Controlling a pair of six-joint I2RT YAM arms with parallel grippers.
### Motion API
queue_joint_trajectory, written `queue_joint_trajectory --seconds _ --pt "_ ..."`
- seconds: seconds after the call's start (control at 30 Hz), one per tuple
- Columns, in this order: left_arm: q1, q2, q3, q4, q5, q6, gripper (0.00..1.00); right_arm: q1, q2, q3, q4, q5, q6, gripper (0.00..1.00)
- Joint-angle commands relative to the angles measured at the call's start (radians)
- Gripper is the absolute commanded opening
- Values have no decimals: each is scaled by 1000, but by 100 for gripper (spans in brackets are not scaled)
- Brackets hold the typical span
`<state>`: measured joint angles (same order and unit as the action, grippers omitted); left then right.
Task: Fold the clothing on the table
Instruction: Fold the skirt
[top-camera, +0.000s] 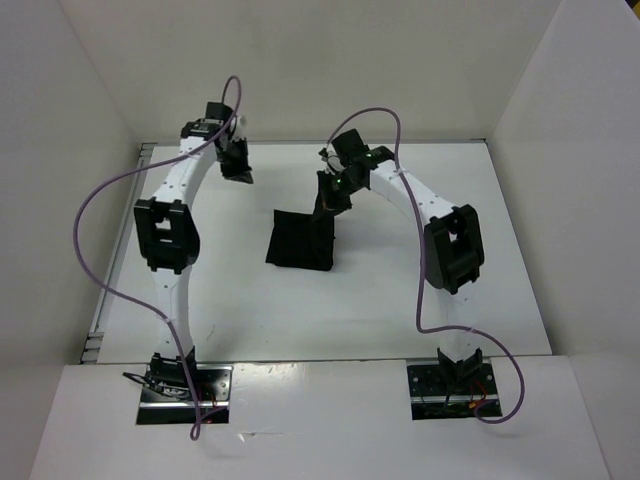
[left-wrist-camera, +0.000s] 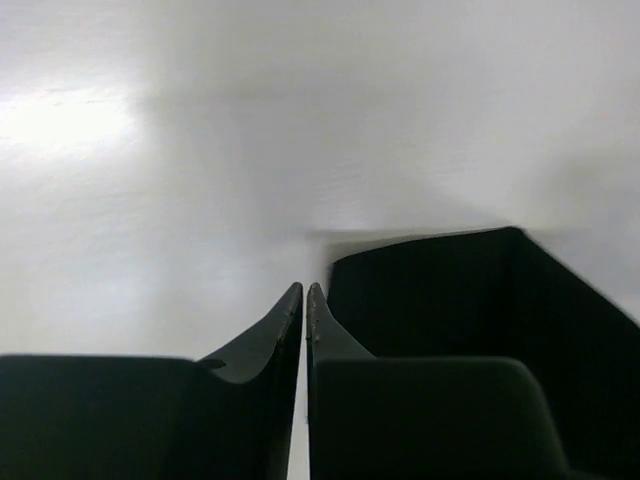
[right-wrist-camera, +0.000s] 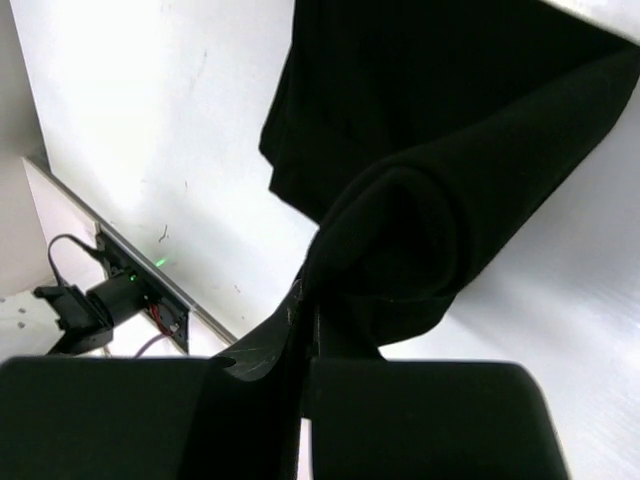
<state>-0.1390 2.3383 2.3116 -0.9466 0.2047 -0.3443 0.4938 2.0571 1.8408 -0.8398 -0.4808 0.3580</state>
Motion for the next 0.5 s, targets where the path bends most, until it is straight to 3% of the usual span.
queue_joint_trajectory --seconds 0.0,0.03,0.17,0.47 --pt "36 -91 -215 74 -38 5 7 9 44 104 -16 -1 -13 0" --pt "36 -129 -338 122 -21 5 6 9 54 121 -28 -1 -13 0" --pt "36 -165 -518 201 45 5 6 38 107 213 -56 -10 -4 0" --pt "-4 -165 -716 342 210 -24 5 89 279 475 -140 -28 -4 0"
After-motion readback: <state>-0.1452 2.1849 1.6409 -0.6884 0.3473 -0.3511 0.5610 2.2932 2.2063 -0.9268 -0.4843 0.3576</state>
